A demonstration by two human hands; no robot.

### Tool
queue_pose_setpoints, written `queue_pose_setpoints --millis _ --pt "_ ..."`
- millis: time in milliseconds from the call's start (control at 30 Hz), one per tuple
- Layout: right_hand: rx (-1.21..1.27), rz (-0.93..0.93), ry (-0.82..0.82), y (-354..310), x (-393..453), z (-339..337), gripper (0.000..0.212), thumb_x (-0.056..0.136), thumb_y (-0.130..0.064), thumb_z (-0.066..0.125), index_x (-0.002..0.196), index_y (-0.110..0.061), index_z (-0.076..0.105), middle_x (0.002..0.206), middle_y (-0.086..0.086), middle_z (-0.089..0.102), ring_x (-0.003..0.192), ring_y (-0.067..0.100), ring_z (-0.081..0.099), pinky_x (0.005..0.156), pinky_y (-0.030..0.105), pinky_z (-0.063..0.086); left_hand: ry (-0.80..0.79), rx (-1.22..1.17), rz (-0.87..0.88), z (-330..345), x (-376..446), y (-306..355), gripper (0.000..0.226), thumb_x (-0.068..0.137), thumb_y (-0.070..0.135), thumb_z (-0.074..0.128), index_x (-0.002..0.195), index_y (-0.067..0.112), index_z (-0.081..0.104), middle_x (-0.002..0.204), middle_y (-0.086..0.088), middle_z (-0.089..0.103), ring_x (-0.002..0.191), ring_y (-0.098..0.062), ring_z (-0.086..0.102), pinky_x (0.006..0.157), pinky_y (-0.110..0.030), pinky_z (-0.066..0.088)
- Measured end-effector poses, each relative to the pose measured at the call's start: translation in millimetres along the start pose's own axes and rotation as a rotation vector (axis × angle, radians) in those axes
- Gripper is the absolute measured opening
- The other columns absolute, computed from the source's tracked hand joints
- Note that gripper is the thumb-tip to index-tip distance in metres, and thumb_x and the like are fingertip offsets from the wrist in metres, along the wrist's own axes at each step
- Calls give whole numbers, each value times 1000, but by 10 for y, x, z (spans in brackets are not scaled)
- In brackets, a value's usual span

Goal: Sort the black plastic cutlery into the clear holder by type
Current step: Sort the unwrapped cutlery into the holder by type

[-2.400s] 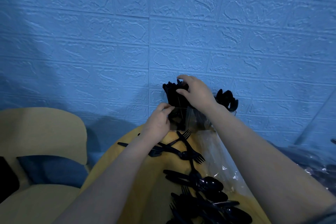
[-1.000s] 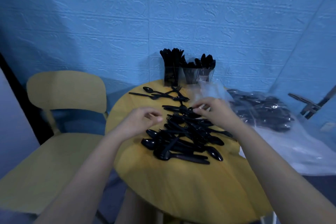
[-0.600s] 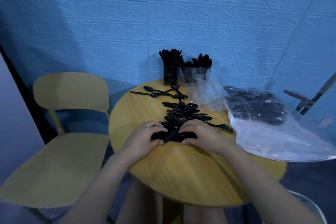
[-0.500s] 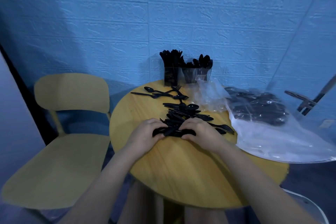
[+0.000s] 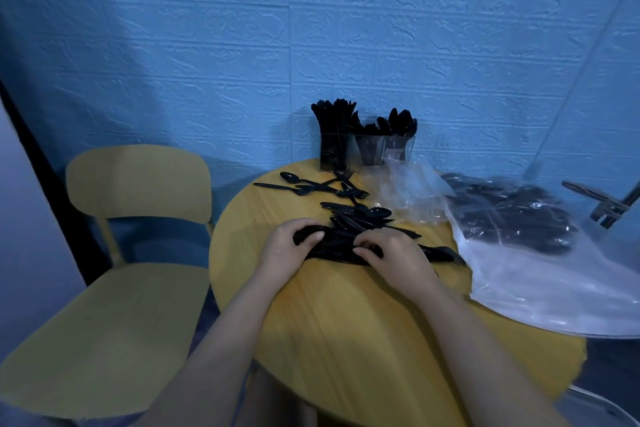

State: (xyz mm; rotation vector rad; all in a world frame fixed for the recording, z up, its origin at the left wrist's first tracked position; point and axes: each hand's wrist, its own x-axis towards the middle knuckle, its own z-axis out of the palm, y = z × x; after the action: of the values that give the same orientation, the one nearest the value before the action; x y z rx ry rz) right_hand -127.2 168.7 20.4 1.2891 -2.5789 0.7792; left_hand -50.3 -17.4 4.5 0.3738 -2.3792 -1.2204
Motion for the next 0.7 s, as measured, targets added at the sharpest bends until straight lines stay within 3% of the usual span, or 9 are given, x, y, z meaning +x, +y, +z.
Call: queue_pose_setpoints --millis 133,200,300,367,500,600,700 --pt "97 55 -36 37 -63 -6 17 93 -24 60 106 -20 70 101 -7 67 96 7 58 84 19 44 32 -81 28 -57 -112 -29 19 85 17 69 100 27 65 95 18 64 92 11 56 79 2 36" --pt "152 78 -58 40 -92 -20 17 93 -23 59 105 -21 70 100 -11 66 95 4 58 84 15 43 56 -102 32 -80 -142 -45 20 83 13 70 97 27 66 94 16 65 92 8 57 81 -1 39" --pt "240 129 -52 28 -102 -40 15 95 -22 56 103 -25 68 88 -20 62 83 -5 57 70 5 40 106 -120 19 -103 -166 -43 21 83 12 70 86 32 64 88 16 65 85 3 58 76 -6 43" --pt "278 149 -56 12 -104 -43 15 96 -23 54 103 -27 67 83 -22 60 74 -8 56 64 5 39 115 -120 20 -103 -171 -31 21 84 14 69 80 34 62 84 16 65 81 2 58 72 -5 42" --pt "285 117 -95 -9 -104 -17 22 85 -32 67 106 -27 67 92 -14 61 87 1 56 76 15 42 133 -156 19 -102 -181 -21 16 88 15 65 80 29 64 80 11 67 84 -3 61 76 -11 45" --pt "273 105 -64 -20 -106 4 24 81 -31 71 105 -25 69 95 -11 61 92 7 56 83 20 45 129 -191 17 -115 -190 -5 9 88 15 65 84 23 65 83 10 68 84 1 61 74 -7 44" --pt "321 143 -22 -41 -114 5 20 84 -27 70 104 -24 71 87 -17 63 87 2 57 76 12 44 112 -218 19 -106 -188 3 10 83 13 71 84 20 65 84 9 66 76 6 59 73 -10 46"
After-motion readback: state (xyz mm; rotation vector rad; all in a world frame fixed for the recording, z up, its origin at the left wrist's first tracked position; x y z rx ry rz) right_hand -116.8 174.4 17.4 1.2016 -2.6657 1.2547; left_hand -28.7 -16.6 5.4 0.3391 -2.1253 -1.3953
